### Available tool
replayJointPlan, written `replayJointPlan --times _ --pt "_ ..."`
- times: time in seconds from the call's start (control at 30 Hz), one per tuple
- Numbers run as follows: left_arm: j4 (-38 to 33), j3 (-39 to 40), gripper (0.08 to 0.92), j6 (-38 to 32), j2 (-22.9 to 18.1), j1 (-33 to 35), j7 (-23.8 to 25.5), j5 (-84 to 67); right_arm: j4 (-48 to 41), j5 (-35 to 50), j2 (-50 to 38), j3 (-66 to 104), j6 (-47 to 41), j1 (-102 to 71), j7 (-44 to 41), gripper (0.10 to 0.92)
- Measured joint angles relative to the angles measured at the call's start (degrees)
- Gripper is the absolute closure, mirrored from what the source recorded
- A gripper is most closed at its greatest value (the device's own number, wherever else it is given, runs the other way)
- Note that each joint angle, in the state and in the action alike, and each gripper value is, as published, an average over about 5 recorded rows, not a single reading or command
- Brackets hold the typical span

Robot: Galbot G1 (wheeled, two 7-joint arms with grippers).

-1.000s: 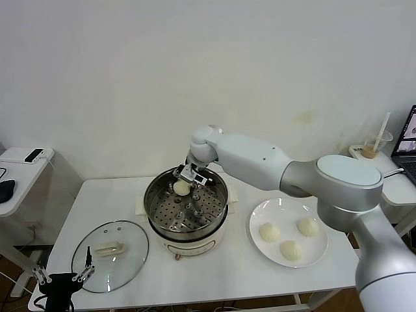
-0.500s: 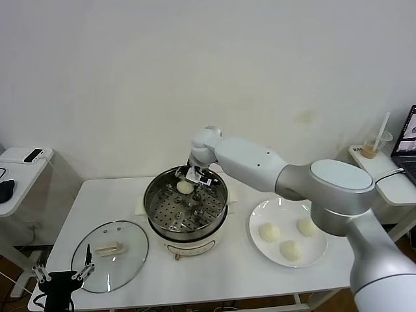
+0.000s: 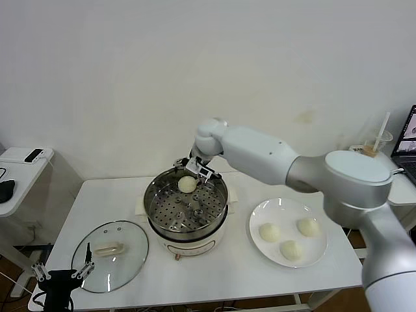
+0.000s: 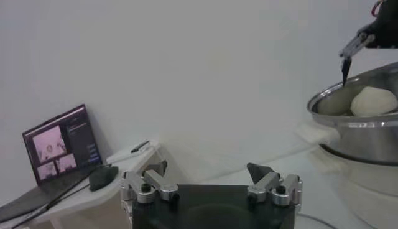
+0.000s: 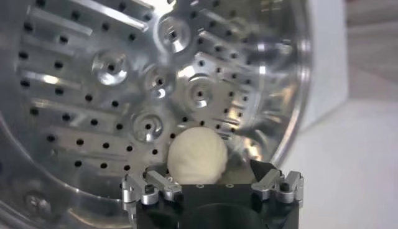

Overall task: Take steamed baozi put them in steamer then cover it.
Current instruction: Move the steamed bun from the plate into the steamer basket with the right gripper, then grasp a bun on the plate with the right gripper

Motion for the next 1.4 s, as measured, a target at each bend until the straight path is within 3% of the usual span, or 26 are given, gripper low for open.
replayJointPlan --times 0.37,0.77,1.07,1.4 --pt "-0.39 -1.88 0.177 2.08 2.05 -1.94 0.92 -3.84 14.83 9.85 -14.16 -0.68 -17.71 6.02 -2.36 0.203" --pt "0.8 -3.62 0.177 3.92 4.37 -3.92 1.15 -8.61 28.3 10.61 -34.39 0.48 -24.19 2.5 -3.55 0.203" --pt "0.97 -3.7 0.177 4.6 4.15 -4.15 1.38 -10.14 31.27 5.97 -42.29 7.21 -26.11 -10.48 -3.04 0.203" --pt "1.73 -4.02 0.177 5.04 4.22 -4.2 1.47 -9.99 30.01 1.84 -43.03 13.36 -27.38 -23.11 -2.41 0.203"
